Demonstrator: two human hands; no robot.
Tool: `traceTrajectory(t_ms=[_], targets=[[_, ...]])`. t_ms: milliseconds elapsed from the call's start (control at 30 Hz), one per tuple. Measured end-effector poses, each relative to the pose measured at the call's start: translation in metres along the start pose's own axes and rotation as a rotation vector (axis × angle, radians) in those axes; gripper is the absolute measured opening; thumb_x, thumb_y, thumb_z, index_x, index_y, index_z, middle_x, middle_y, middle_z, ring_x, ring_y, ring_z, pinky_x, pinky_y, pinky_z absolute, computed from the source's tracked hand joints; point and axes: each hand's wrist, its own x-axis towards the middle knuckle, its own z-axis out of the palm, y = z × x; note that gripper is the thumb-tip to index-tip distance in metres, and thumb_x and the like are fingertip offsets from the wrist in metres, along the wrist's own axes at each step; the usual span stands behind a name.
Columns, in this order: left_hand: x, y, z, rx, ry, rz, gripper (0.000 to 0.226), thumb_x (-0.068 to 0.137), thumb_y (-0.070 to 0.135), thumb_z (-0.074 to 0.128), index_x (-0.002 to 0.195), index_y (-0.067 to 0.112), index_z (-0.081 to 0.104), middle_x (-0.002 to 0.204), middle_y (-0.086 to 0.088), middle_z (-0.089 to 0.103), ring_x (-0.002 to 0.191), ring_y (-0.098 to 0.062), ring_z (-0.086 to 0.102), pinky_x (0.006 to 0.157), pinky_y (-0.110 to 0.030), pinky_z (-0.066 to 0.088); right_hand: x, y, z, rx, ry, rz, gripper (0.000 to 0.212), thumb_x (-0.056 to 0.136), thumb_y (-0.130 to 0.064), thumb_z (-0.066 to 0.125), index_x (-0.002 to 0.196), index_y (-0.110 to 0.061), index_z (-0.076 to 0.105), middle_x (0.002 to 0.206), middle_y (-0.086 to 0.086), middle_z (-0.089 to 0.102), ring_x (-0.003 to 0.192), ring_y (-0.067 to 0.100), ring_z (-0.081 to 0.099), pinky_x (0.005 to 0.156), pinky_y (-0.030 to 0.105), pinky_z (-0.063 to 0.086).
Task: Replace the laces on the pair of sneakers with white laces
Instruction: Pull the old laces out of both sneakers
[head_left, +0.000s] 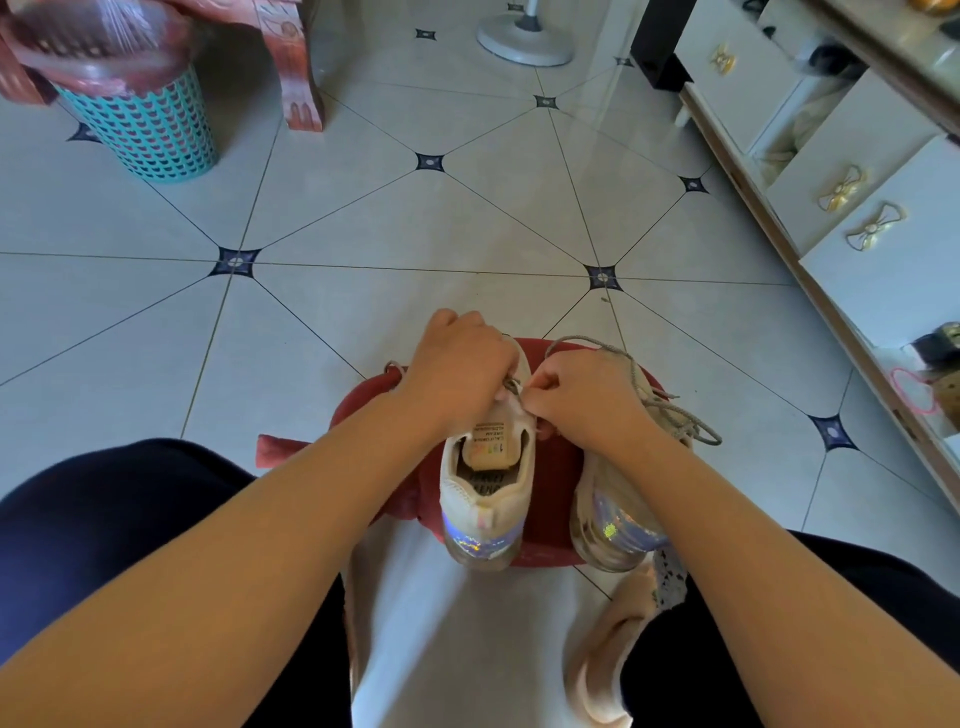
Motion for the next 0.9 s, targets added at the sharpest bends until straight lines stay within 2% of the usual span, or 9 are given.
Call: traceTrajectory(t_ms=[167,233,300,367,467,600,667,767,900], targets=[[-0.003,-0.003,-0.004,0.082,0.011,-0.021,0.016,0.088,0.027,0.051,0.087,0.020,0.065,0.078,0.005,0.049,0.091,-0.019,0.045,0.079,-0.032,0.022,0.002,0.004,0.000,0.072,-0.004,0.047,0.020,0.079,-0.014,0.054,0.071,-0.006,0.071,0.049,-0.005,0.063,0.051,0.006,0.060,0.065,0.027,0.052],[-0.005,-0.015,-0.012,0.148,0.043,-0.176,0.015,0.086,0.022,0.051,0.087,0.020,0.065,0.081,0.004,0.053,0.092,-0.020,0.049,0.077,-0.032,0.023,0.002,0.007,-0.002,0.036,0.018,0.067,0.020,0.078,-0.013,0.054,0.070,-0.005,0.071,0.060,0.002,0.069,0.060,0.016,0.063,0.063,0.029,0.052],[-0.008,-0.038,-0.021,0.207,0.077,-0.391,0.015,0.087,0.019,0.052,0.091,0.021,0.066,0.088,0.001,0.059,0.095,-0.023,0.052,0.077,-0.033,0.028,0.003,0.010,-0.004,-0.023,0.037,0.066,0.019,0.076,-0.012,0.055,0.072,-0.001,0.070,0.076,0.010,0.072,0.063,0.020,0.058,0.056,0.026,0.046],[-0.014,-0.053,-0.023,0.227,0.053,-0.515,0.016,0.088,0.020,0.052,0.095,0.020,0.066,0.091,-0.001,0.061,0.096,-0.025,0.051,0.079,-0.034,0.030,0.001,0.010,-0.002,-0.001,0.033,0.038,0.019,0.074,-0.011,0.055,0.072,0.002,0.069,0.078,0.013,0.071,0.064,0.021,0.061,0.060,0.031,0.050],[-0.016,-0.038,-0.017,0.161,-0.040,-0.402,0.019,0.090,0.027,0.051,0.102,0.021,0.065,0.100,-0.001,0.060,0.101,-0.023,0.050,0.081,-0.033,0.029,-0.002,0.007,0.000,0.045,0.001,0.012,0.020,0.076,-0.010,0.053,0.067,-0.005,0.070,0.062,0.003,0.070,0.068,0.022,0.067,0.071,0.038,0.056],[-0.008,-0.010,-0.010,-0.128,0.074,-0.125,0.030,0.083,0.034,0.061,0.111,0.024,0.059,0.116,0.002,0.059,0.112,-0.021,0.043,0.090,-0.033,0.020,0.000,0.002,0.001,0.006,-0.008,0.001,0.020,0.076,-0.014,0.053,0.069,-0.008,0.070,0.059,0.000,0.069,0.068,0.019,0.067,0.072,0.034,0.054],[-0.004,-0.002,-0.005,-0.061,0.046,-0.013,0.030,0.079,0.033,0.064,0.108,0.027,0.060,0.108,0.005,0.062,0.109,-0.020,0.045,0.083,-0.031,0.018,0.000,0.001,0.002,-0.022,0.000,-0.021,0.021,0.078,-0.018,0.055,0.067,-0.008,0.069,0.058,0.000,0.068,0.067,0.018,0.066,0.068,0.034,0.053],[-0.001,0.004,-0.001,0.048,0.005,0.069,0.016,0.080,0.029,0.061,0.096,0.025,0.064,0.087,0.005,0.060,0.097,-0.020,0.046,0.072,-0.030,0.012,-0.001,0.002,0.001,-0.068,0.010,-0.051,0.027,0.080,-0.021,0.055,0.059,-0.007,0.066,0.055,0.000,0.065,0.064,0.022,0.063,0.066,0.037,0.050],[0.002,0.005,0.001,0.106,-0.015,0.060,0.013,0.082,0.020,0.058,0.094,0.020,0.064,0.078,0.004,0.057,0.089,-0.020,0.047,0.073,-0.030,0.014,-0.002,0.006,0.001,0.076,0.010,0.012,0.021,0.080,-0.012,0.054,0.069,-0.001,0.068,0.057,0.002,0.067,0.063,0.020,0.066,0.070,0.038,0.055]])
